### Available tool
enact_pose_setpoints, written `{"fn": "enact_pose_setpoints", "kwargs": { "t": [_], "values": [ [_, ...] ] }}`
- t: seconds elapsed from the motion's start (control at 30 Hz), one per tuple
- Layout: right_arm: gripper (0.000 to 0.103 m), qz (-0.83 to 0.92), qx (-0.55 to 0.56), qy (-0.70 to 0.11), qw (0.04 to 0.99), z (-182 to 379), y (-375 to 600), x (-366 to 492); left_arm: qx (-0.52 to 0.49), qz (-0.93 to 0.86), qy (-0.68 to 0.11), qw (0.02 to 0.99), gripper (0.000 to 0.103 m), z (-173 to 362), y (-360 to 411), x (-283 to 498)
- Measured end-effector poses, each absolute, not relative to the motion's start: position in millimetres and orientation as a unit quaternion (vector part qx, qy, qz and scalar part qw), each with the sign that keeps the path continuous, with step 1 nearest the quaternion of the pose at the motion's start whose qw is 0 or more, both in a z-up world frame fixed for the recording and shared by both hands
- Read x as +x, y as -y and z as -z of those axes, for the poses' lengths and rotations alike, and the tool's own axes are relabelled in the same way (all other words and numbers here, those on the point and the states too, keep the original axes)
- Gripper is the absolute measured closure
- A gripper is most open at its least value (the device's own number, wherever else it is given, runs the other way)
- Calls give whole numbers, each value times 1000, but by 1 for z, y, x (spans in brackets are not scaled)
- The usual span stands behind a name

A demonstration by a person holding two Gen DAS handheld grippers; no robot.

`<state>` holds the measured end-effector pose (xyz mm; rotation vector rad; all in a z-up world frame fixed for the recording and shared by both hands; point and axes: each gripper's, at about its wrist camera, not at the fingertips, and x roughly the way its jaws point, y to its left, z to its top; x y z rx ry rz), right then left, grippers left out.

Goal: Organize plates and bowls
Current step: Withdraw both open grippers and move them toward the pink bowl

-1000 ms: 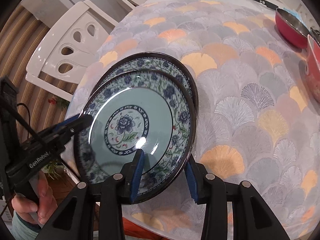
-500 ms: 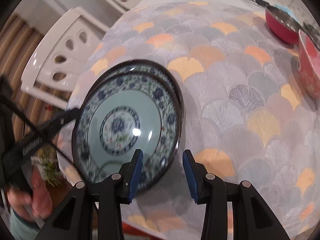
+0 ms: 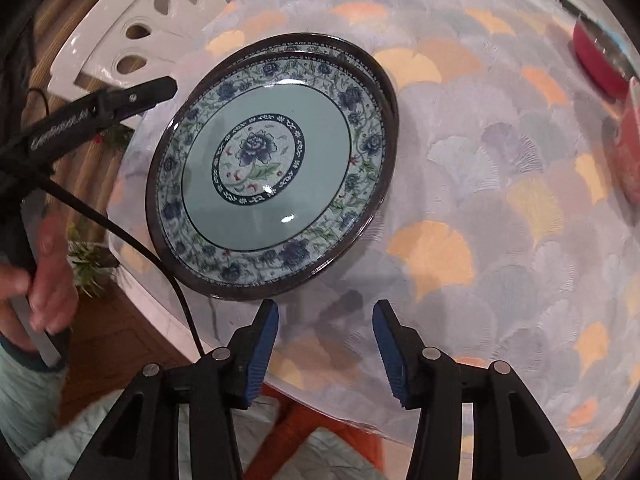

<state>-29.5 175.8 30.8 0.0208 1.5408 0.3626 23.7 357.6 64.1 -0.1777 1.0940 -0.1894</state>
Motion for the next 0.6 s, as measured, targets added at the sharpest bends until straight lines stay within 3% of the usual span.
{"fn": "enact_pose_setpoints", "kwargs": {
  "t": [0.6],
  "values": [
    [55,-138,39,-682,717,-48,-158,-15,-83,110,-510,849,76,-73,-354,52]
  ]
}}
